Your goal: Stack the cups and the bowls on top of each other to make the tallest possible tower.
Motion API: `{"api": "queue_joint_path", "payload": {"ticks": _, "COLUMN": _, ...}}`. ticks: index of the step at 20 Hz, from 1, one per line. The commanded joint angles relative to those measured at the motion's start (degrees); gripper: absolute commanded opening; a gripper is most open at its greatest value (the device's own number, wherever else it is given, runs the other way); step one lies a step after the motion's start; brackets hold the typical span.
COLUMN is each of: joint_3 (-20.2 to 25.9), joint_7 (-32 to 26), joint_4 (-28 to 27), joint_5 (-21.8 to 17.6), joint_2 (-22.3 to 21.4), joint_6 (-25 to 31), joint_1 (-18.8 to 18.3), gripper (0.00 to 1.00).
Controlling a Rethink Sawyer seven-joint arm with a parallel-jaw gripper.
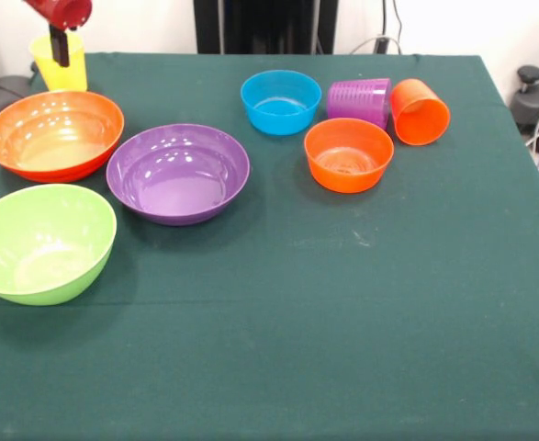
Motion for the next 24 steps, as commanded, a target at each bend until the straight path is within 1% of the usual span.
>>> {"api": "queue_joint_path", "payload": {"ticks": 1, "joint_3": 8.0, "joint_7": 2.2, "joint_4": -10.1, "joint_5": -3.2, "joint_2": 5.9, "joint_6": -6.0, "joint_1": -1.4, "gripper": 0.00}}
{"api": "queue_joint_path", "payload": {"ticks": 10, "joint_3": 7.0, "joint_7": 2.5, "joint_4": -19.1, "joint_5": -6.1, "joint_2": 10.2, "joint_6": -10.5, "joint_1": -4.3, "gripper": 0.00}}
{"api": "queue_joint_path", "payload": {"ticks": 16, "joint_3": 7.6, "joint_7": 1.9, "joint_4": -25.0, "joint_5": -8.1, "joint_2": 13.2, "joint_6": -14.2, "joint_1": -5.8, "gripper": 0.00}}
{"api": "queue_joint_path", "payload": {"ticks": 24, "joint_3": 7.5, "joint_7": 2.1, "joint_4": -30.9, "joint_5": -9.1, "joint_2": 16.1, "joint_6": -18.3, "joint_1": -7.1, "gripper": 0.00}}
